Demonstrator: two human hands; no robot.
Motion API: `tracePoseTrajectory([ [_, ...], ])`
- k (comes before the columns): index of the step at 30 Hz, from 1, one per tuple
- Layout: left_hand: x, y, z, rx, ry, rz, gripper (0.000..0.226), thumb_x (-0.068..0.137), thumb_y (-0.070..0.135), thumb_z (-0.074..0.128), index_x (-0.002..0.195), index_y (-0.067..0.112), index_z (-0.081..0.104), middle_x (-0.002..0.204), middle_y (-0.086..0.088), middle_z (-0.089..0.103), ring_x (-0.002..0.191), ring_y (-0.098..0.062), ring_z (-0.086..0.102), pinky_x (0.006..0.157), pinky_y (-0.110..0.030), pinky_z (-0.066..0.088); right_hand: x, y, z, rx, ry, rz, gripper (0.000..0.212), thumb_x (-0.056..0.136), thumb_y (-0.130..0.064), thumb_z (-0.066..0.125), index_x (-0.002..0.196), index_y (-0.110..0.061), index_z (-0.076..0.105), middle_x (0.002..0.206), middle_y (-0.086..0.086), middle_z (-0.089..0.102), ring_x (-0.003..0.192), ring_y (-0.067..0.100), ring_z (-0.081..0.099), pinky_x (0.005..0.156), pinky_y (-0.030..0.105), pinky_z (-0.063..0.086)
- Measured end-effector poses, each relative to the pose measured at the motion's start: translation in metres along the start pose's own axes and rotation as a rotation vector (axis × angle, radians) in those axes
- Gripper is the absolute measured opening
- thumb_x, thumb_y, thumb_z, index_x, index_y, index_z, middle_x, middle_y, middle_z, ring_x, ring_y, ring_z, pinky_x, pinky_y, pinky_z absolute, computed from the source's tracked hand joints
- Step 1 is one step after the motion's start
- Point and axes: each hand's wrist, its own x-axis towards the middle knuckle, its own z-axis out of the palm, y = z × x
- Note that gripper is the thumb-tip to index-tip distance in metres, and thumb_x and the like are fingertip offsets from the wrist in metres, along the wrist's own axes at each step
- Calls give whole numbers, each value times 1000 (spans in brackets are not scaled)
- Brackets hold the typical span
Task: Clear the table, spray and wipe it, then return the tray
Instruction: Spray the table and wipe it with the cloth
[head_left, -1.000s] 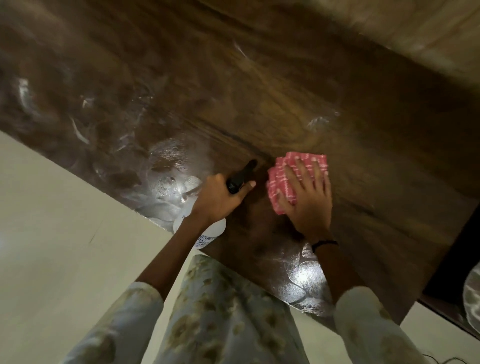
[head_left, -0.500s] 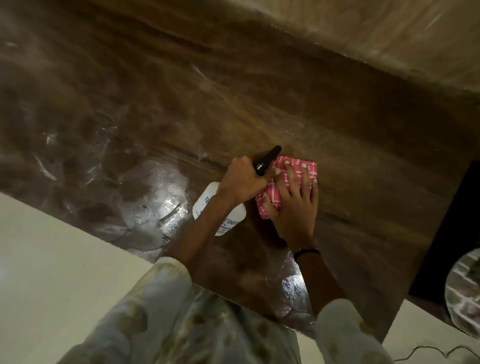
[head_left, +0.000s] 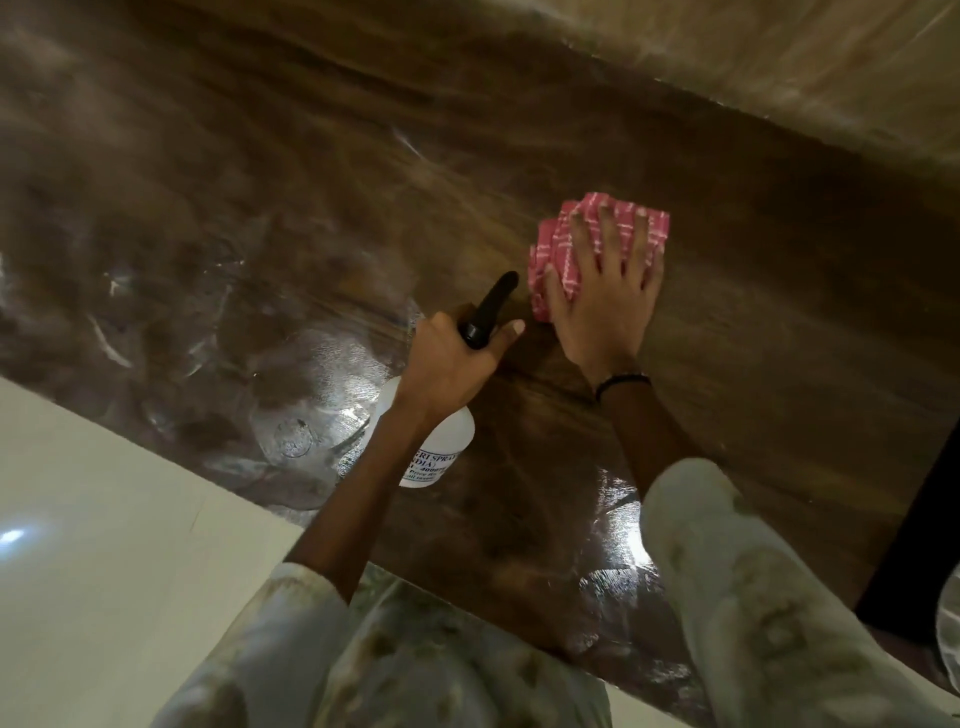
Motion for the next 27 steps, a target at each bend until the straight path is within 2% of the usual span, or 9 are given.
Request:
tracePoseTrajectory([
  [4,2,0,-6,46,38,-4,43,77,43,71,78,1,61,71,-20,64,60,-29,60,59,-39,51,-29,-31,12,10,-34,-234,62,95,-59,24,149,-29,25,159,3,19,147,31,9,117,55,9],
  [7,4,3,-13,28,25,-14,45,78,42,71,78,-1,60,63,-12,60,56,-22,56,51,-27,45,-67,-9,17,-17,-57,-363,63,92,-61,33,145,-26,36,155,3,29,146,28,16,117,52,13],
  [9,9,3,-18,33,21,-12,41,79,41,70,79,1,62,65,-10,60,56,-16,56,49,-18,42,-73,14,12,-43,-69,-312,67,90,-63,35,146,-27,35,155,3,29,144,29,18,116,53,15],
  [12,17,3,-26,57,26,22,34,80,42,69,74,10,59,60,-2,55,51,-9,52,45,-7,35,-50,22,4,-78,-42,-129,70,88,-65,31,148,-30,28,157,3,25,145,31,16,116,53,15],
  [17,35,-1,-35,58,-38,53,34,81,41,69,73,10,58,56,1,50,49,-9,49,43,-8,34,5,-32,7,29,70,140,67,92,-62,30,148,-26,27,157,6,24,145,35,16,115,57,13],
  [21,50,0,-40,82,-66,73,32,81,37,69,66,15,51,53,1,47,42,-8,45,45,-17,32,-6,-71,16,48,-5,-35,65,91,-58,27,145,-23,37,157,6,26,145,35,16,115,56,15],
  [23,56,6,-40,108,-82,98,31,81,37,69,62,22,48,51,5,45,40,-5,46,41,-11,30,-29,-71,19,43,-13,-158,62,90,-57,34,141,-23,42,155,5,29,145,32,20,115,53,18],
  [25,62,13,-38,137,-103,113,24,81,36,69,71,17,56,53,8,47,45,-5,48,41,-8,33,-50,-52,22,22,-8,-206,61,90,-59,40,142,-26,41,153,4,34,143,31,25,113,54,24],
  [27,70,22,-34,171,-138,129,21,82,31,69,83,12,62,58,11,50,51,-3,49,43,-4,35,-59,-28,20,-13,-8,-127,63,89,-63,37,142,-28,39,153,4,34,142,31,24,114,53,23],
])
